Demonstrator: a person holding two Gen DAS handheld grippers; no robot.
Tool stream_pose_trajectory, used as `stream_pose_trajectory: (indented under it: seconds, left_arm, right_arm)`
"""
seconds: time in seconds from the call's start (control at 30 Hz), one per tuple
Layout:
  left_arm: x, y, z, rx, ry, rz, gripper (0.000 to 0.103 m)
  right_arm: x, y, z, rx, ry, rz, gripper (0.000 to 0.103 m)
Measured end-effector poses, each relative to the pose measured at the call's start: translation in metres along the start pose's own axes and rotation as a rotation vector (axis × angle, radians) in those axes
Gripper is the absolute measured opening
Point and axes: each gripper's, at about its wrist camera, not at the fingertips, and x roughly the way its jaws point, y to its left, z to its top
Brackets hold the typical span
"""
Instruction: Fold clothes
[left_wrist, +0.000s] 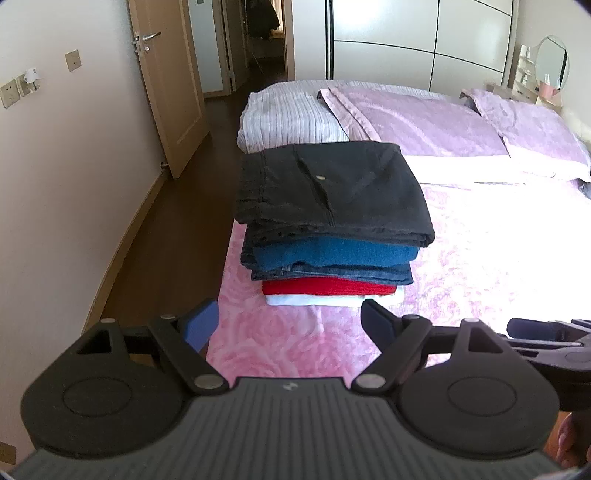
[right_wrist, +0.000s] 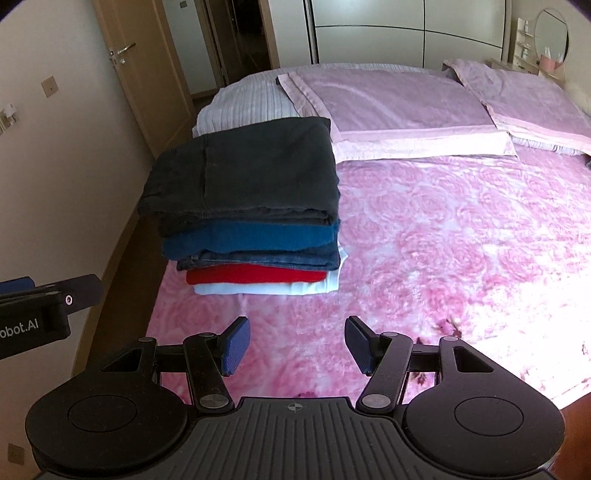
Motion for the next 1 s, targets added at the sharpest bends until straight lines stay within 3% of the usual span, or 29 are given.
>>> stream_pose_trajectory:
  seconds: [0.5, 1.0]
  left_arm:
    - [0.016, 0.000, -0.017, 0.001, 0.065, -0.002, 0.082]
    - [0.025, 0.000, -0.016, -0.020, 0.071, 0.024, 0.082]
  right_arm:
    - [0.014, 0.009, -0.005, -0.026, 0.059, 0.010, 0.060]
    - [0.025, 0.012, 0.001, -0.061, 0.076, 0.031, 0.060]
